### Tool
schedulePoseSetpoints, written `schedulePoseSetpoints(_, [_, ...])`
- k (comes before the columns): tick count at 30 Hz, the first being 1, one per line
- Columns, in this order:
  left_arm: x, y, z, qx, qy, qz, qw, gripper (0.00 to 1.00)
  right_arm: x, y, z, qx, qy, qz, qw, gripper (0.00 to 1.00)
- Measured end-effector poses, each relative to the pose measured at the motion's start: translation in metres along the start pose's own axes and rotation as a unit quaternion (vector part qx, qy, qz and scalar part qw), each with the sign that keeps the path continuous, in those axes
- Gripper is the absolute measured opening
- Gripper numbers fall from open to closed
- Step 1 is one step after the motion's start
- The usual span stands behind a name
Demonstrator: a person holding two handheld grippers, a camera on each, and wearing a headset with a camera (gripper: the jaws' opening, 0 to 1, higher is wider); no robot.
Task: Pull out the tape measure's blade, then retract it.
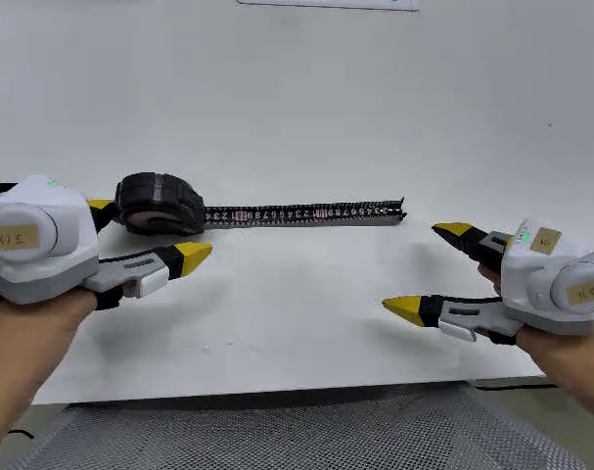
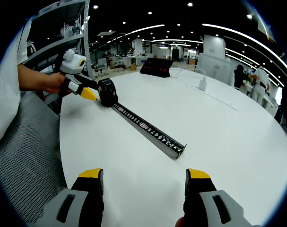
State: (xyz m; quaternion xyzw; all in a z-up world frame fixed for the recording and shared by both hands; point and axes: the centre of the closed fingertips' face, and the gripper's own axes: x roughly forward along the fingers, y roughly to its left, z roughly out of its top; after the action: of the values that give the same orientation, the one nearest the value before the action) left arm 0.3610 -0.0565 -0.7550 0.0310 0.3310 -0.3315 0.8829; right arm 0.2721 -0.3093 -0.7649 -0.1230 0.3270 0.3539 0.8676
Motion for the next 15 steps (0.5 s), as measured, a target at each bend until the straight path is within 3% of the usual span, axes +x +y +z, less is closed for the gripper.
schedulePoseSetpoints(15, [0.008, 0.004, 0.006, -0.042, -0.013, 0.061, 0.9972, 0.74, 0.008, -0.014, 0.003, -0.018, 0.010, 0.006, 0.9998, 0.62])
